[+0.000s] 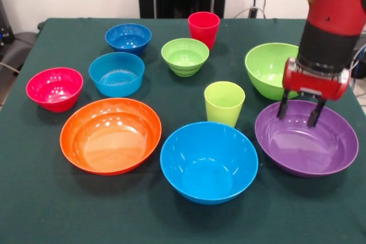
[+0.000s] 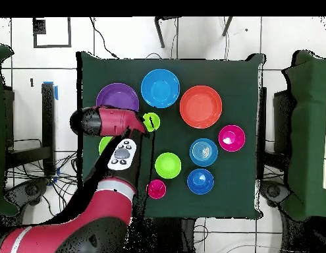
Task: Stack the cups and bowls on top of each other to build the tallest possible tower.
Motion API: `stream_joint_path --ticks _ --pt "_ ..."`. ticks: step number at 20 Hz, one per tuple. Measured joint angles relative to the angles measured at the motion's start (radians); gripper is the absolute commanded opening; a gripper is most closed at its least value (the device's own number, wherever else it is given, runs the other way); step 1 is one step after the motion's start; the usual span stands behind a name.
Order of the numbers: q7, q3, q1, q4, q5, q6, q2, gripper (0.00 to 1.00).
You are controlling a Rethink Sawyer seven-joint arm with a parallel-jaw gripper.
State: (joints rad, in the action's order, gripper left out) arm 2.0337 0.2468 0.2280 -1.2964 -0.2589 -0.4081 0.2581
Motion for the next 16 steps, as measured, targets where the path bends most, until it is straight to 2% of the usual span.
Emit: stream_joint_path --ticks 5,8,16 --pt "0.021 0.018 0.018 0.084 -0.027 -0.062 -0.06 1.0" --pt "0.04 0.018 0.031 0.127 -0.05 -0.15 -0.076 1.0" --pt "0.049 0.018 0.041 0.15 -0.074 -0.213 -0.074 1.0"
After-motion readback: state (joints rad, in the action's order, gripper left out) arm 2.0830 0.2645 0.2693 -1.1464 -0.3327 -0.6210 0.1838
